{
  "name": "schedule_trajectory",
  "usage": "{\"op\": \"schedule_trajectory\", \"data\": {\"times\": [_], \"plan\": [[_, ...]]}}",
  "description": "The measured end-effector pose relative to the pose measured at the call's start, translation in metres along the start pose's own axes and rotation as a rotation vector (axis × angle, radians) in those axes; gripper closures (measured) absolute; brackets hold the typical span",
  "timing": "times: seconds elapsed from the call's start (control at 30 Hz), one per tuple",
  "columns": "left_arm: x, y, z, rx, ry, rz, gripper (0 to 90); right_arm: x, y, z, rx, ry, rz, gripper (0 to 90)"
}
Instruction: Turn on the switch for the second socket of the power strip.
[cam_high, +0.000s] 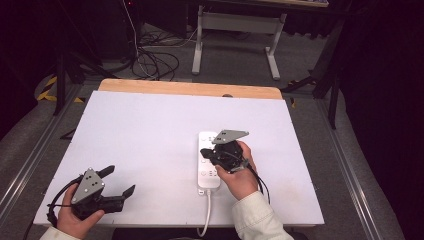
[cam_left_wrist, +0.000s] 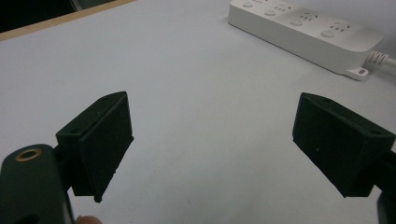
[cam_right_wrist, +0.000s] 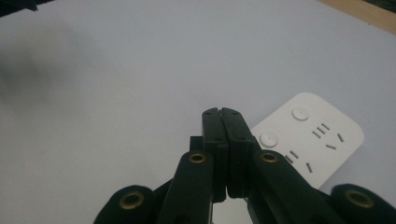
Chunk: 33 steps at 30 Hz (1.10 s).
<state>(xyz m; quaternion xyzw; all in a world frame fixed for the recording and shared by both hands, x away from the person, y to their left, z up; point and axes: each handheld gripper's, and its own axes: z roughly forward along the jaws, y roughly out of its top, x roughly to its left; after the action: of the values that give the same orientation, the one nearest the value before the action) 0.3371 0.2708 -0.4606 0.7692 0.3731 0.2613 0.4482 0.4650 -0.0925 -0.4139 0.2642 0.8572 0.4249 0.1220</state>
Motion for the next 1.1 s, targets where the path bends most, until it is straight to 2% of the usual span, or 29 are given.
{"op": "schedule_trajectory", "data": {"times": [0.27,0.67,0.73,0.77,0.8,0.9,0.93,1.1], "plan": [[0.000,0.000,0.000,0.001,-0.003,-0.003,12.8,0.005,0.001,-0.002,0.000,-0.001,-0.019,88.8],[0.001,0.000,0.000,0.003,-0.004,0.001,12.8,0.008,0.002,-0.004,-0.010,-0.009,-0.049,80.7],[0.001,0.000,0.000,0.002,-0.004,-0.005,12.8,0.009,0.003,-0.006,-0.020,-0.011,-0.048,76.4],[0.001,0.000,0.000,0.002,-0.004,-0.005,12.8,0.008,0.003,-0.007,-0.028,-0.012,-0.048,70.1],[0.001,0.000,0.000,0.002,-0.003,-0.004,12.8,0.008,0.003,-0.007,-0.028,-0.012,-0.048,70.1],[0.000,0.000,-0.001,0.001,-0.005,-0.005,12.8,0.008,0.003,-0.010,-0.040,-0.012,-0.046,60.6],[0.000,0.000,-0.001,0.002,-0.006,-0.004,12.8,0.008,0.002,-0.013,-0.050,-0.006,-0.039,55.1],[0.000,0.000,-0.002,0.004,-0.011,-0.011,13.3,0.008,0.001,-0.022,-0.072,-0.018,-0.033,46.8]]}}
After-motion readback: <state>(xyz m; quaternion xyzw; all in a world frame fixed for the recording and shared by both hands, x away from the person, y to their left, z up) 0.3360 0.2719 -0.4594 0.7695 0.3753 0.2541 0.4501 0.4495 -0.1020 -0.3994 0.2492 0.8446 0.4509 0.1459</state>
